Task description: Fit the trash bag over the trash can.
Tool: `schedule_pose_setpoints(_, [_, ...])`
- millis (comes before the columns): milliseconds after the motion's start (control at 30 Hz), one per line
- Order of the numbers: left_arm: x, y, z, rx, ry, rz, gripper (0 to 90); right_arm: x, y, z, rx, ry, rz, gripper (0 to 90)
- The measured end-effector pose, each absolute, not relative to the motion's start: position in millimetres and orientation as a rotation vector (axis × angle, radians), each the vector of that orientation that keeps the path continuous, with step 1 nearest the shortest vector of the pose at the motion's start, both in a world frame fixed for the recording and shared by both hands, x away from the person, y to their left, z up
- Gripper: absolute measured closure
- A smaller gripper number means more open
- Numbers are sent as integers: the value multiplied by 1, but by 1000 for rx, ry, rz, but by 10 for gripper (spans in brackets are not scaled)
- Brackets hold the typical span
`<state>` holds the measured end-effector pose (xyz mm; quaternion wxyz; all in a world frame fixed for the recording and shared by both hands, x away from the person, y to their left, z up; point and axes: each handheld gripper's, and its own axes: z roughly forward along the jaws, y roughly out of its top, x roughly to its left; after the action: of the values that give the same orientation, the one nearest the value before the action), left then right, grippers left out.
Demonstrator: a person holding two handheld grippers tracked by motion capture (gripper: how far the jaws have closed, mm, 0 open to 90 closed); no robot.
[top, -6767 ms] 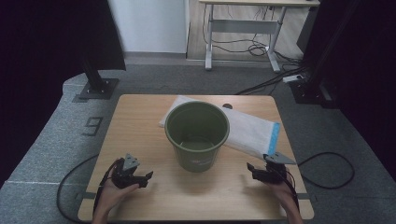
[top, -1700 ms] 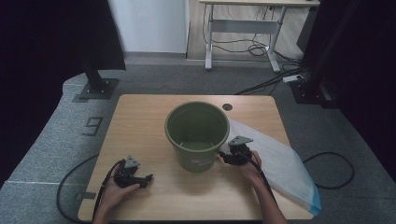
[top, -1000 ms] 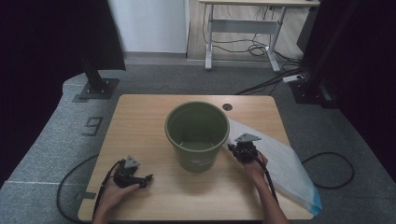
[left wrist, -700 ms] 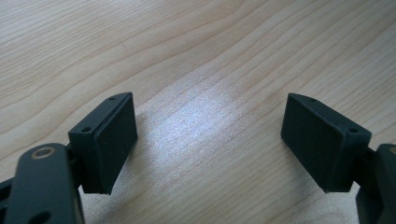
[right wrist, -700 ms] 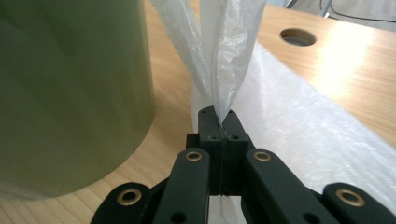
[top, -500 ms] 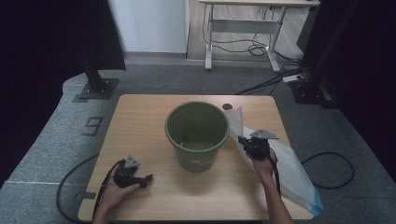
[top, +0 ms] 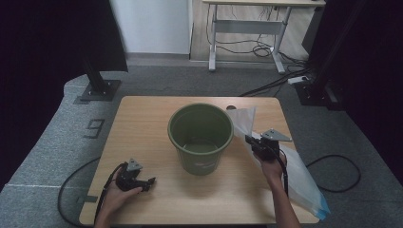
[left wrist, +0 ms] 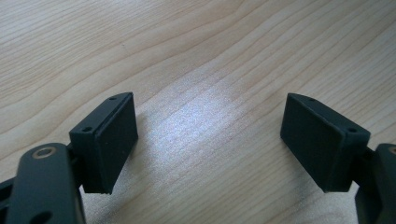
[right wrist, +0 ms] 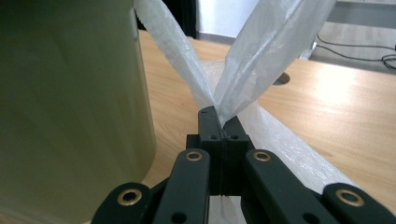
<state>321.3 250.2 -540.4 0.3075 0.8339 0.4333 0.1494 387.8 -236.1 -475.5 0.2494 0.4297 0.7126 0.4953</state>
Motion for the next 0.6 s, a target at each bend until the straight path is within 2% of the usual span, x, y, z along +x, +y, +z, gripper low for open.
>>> schedule_pose_setpoints(600, [322,250,-541,2205,1138,395,189,377,-243,-440,1132,1876,1417,888])
